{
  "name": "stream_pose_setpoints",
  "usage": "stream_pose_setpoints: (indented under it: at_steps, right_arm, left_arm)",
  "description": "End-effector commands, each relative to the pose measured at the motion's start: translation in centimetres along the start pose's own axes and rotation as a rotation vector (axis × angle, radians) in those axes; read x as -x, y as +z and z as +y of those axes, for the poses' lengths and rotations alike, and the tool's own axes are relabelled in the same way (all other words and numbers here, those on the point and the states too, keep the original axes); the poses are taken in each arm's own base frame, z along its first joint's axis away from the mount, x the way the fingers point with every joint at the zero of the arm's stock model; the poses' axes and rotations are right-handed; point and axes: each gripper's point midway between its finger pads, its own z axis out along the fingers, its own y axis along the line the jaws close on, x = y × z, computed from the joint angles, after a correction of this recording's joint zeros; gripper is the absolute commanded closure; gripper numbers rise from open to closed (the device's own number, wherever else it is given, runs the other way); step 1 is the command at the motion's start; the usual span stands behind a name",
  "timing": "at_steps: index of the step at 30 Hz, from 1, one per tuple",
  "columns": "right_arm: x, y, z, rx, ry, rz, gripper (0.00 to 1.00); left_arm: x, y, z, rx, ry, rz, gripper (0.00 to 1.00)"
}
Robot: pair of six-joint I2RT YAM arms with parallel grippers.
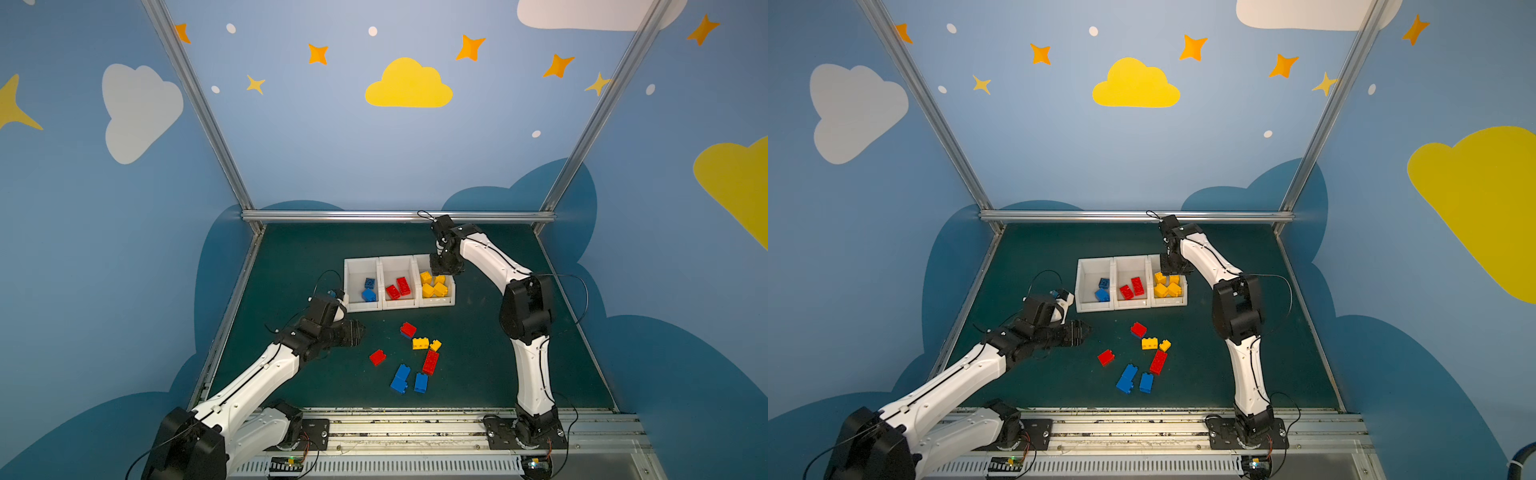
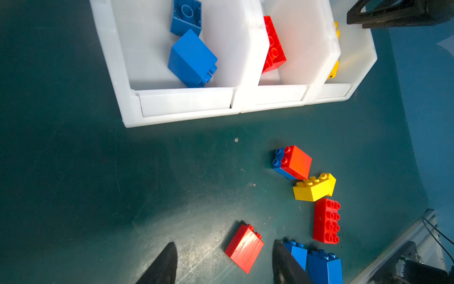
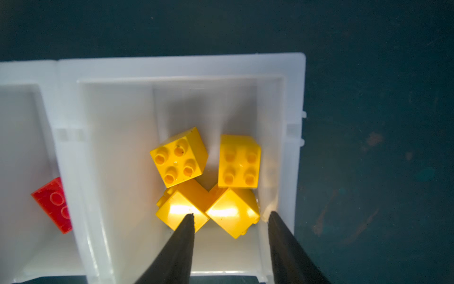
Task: Sort the legos into containers by color
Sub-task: 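Carry the yellow brick into the compartment nearest the right arm and release, then draw the right gripper back while the left gripper lowers over a red brick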
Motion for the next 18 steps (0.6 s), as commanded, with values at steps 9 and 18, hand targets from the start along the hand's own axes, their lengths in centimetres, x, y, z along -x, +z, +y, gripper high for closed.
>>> stream_pose_setpoints:
  at_steps: [9,18]
  right_arm:
    - [0.0,-2.7,0.5,0.053,0.025,-0.012,0.50]
    - [-3.2,-5.2,1.1,0.126,0.055,-0.028,0.49]
  left_arm:
    - [-0.1,-0.1,-0.7,-0.004,0.035,0.005,0.38]
    - [-0.7,1.4,-2.6,-0.022,0.116,0.061,0.38]
